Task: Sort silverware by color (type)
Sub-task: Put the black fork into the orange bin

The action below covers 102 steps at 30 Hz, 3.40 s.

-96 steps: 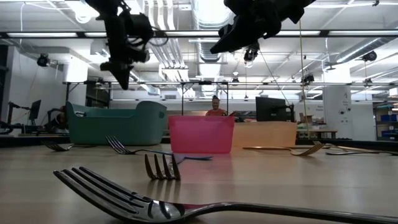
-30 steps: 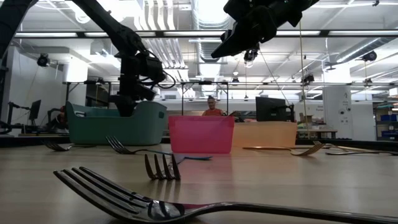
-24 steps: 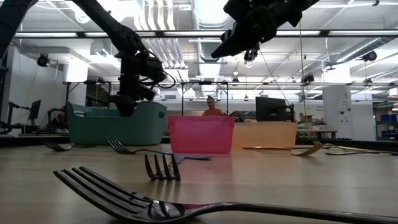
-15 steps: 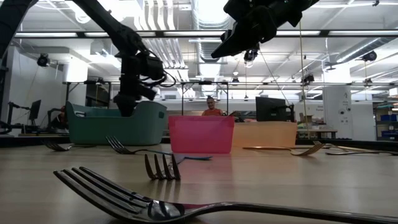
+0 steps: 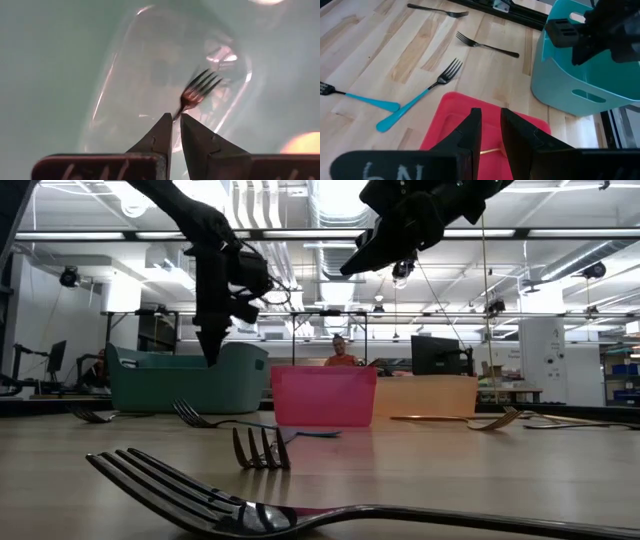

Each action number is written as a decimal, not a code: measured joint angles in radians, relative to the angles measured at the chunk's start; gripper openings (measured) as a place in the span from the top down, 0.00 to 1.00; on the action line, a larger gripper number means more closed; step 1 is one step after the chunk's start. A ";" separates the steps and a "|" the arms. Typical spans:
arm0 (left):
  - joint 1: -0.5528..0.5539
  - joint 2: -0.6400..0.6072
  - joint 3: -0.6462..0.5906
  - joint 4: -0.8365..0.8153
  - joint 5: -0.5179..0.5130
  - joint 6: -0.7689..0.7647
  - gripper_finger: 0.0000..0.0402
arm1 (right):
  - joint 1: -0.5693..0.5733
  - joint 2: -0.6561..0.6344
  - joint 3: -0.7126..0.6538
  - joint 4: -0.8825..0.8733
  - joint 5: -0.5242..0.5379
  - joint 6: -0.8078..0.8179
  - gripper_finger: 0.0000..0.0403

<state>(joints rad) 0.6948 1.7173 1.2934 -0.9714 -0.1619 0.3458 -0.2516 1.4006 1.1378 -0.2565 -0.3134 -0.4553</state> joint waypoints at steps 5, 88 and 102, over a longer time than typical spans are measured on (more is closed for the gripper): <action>-0.051 -0.029 0.000 -0.001 0.026 -0.049 0.95 | 0.000 0.000 0.000 0.000 0.000 0.000 0.84; -0.766 -0.546 -0.594 0.424 0.118 -0.770 0.95 | -0.004 0.015 -0.003 0.016 0.000 -0.027 0.84; -0.766 -0.497 -0.595 0.489 -0.021 -0.710 0.95 | -0.004 0.015 -0.003 0.016 0.000 -0.024 0.84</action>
<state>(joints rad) -0.0711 1.2205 0.6980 -0.4824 -0.1831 -0.3642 -0.2560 1.4158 1.1343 -0.2405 -0.3138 -0.4797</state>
